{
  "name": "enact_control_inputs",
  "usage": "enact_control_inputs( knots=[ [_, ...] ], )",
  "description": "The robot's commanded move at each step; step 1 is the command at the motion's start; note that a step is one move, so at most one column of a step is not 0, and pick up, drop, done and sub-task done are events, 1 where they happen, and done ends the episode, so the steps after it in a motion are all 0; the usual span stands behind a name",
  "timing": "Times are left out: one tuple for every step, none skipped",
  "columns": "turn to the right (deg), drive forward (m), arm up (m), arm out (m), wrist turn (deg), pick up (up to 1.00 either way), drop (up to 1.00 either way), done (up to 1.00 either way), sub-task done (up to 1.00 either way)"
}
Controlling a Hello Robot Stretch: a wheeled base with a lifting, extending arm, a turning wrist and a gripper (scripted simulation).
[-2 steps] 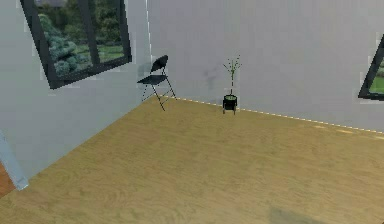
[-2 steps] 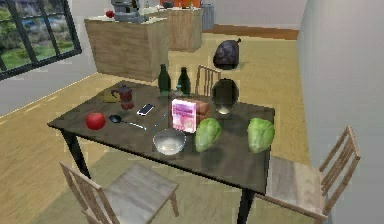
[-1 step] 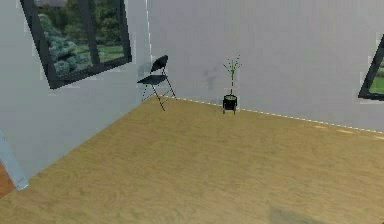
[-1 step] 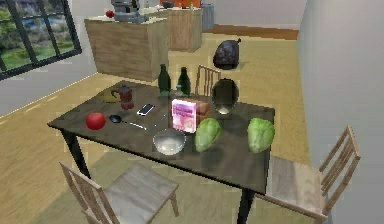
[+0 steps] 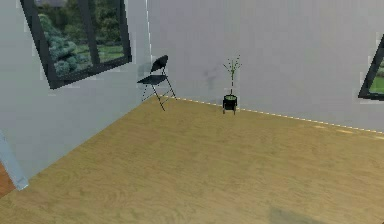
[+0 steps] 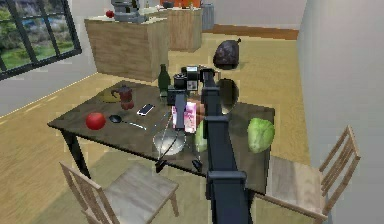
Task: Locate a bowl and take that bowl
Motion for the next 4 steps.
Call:
enact_control_inputs(
  knots=[
    [0.0, 0.0, 0.0, 0.0, 45.0, 0.0, 0.0, 0.0, 0.0],
    [0.0, 0.0, 0.0, 0.0, 45.0, 0.0, 0.0, 0.0, 0.0],
    [0.0, 0.0, 0.0, 0.0, 45.0, 0.0, 0.0, 0.0, 0.0],
    [0.0, 0.0, 0.0, 0.0, 18.0, 0.0, 0.0, 0.0, 0.0]
  ],
)
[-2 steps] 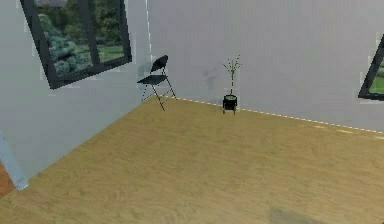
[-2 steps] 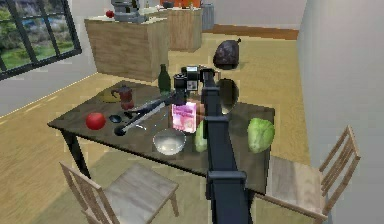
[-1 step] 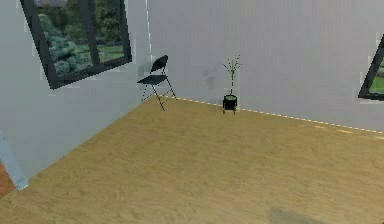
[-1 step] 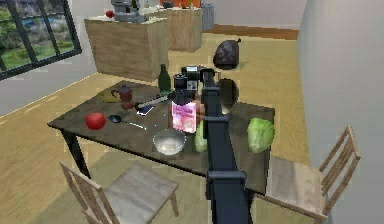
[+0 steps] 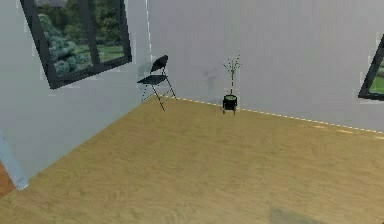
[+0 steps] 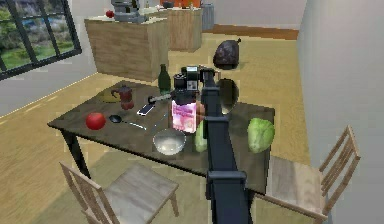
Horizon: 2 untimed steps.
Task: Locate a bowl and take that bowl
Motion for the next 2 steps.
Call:
enact_control_inputs(
  knots=[
    [0.0, 0.0, -0.3, 0.0, 0.0, 0.0, 0.0, 0.0, 0.0],
    [0.0, 0.0, 0.0, 0.0, 0.0, 1.0, 0.0, 0.0, 0.0]
  ],
)
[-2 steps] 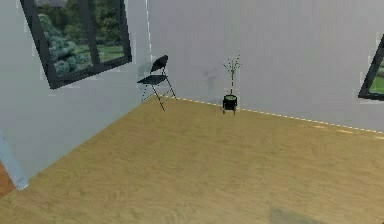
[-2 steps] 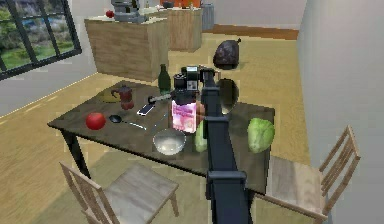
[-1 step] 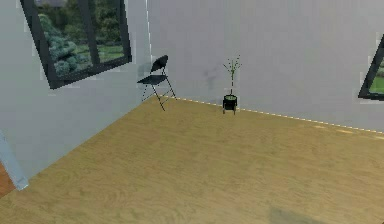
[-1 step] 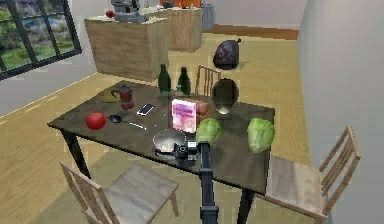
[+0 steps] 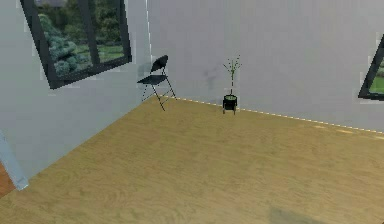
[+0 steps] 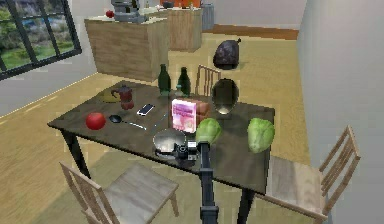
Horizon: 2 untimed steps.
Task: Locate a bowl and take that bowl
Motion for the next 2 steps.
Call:
enact_control_inputs(
  knots=[
    [0.0, 0.0, 0.1, 0.0, 0.0, 0.0, 0.0, 0.0, 0.0],
    [0.0, 0.0, 0.0, 0.0, 0.0, 0.0, 0.0, 1.0, 0.0]
  ],
)
